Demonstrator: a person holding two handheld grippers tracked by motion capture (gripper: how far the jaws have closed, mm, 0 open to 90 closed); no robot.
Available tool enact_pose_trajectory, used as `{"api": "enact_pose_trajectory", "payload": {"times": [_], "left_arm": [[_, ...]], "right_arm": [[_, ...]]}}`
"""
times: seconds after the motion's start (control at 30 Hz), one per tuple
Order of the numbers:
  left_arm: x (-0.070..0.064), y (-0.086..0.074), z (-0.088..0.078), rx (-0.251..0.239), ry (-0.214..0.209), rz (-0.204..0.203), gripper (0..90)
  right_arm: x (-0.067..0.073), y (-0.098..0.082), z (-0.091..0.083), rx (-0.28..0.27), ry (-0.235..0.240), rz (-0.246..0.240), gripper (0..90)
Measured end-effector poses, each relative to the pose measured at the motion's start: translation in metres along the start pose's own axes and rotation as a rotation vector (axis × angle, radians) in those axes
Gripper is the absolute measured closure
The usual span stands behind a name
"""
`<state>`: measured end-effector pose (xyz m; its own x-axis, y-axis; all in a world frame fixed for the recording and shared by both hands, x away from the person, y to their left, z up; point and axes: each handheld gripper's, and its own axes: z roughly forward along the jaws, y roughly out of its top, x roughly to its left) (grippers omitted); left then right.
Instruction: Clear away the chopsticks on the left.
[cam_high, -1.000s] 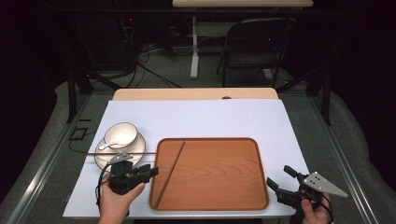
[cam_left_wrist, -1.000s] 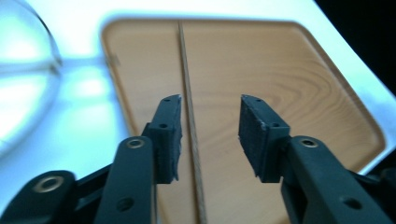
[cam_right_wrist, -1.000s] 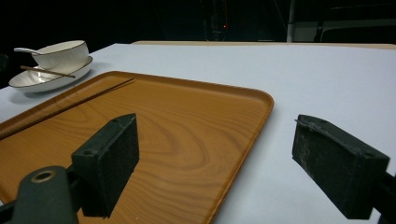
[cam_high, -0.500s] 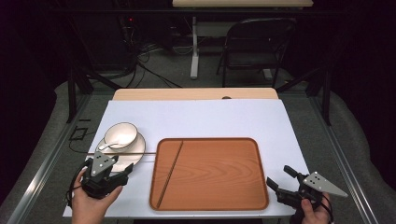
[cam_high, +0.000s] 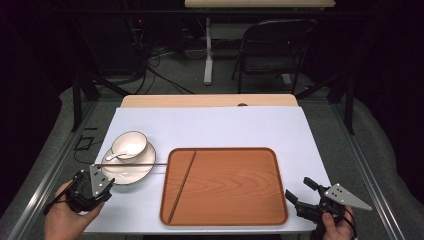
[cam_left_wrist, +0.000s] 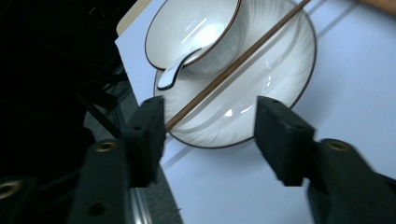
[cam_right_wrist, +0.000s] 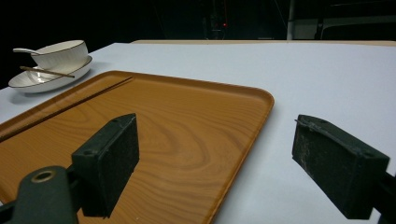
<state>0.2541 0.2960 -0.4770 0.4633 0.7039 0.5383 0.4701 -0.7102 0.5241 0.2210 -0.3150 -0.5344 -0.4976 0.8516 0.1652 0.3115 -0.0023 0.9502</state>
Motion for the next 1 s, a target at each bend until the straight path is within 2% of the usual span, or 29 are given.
{"api": "enact_pose_trajectory", "payload": {"times": [0.03,0.1,0.2,0.33,0.5,0.6,0.77,1.0], "left_arm": [[0.001,-0.001,0.003,0.009,-0.002,0.005,54.8],[0.004,-0.004,0.01,0.029,0.001,0.023,57.8],[0.006,-0.004,0.024,0.062,-0.018,0.065,64.0],[0.005,-0.001,0.039,0.088,-0.013,0.108,64.1],[0.002,0.007,0.059,0.099,-0.025,0.159,63.9],[0.001,0.01,0.068,0.123,-0.03,0.186,62.8],[0.0,0.01,0.082,0.152,-0.019,0.2,60.6],[0.003,0.01,0.089,0.145,0.0,0.192,57.2]], "right_arm": [[0.0,0.0,0.0,0.0,0.0,0.0,14.0],[0.0,0.0,0.0,0.003,0.0,0.003,14.0],[0.0,0.0,0.0,0.002,0.0,0.006,14.0],[0.0,0.0,0.0,0.002,-0.001,0.005,14.0],[-0.001,0.0,0.0,0.002,0.0,0.005,14.0],[-0.001,0.0,0.0,0.001,0.0,0.004,14.0],[-0.001,0.0,-0.001,0.0,0.001,0.004,14.0],[-0.001,0.0,0.0,0.0,0.002,0.002,14.0]]}}
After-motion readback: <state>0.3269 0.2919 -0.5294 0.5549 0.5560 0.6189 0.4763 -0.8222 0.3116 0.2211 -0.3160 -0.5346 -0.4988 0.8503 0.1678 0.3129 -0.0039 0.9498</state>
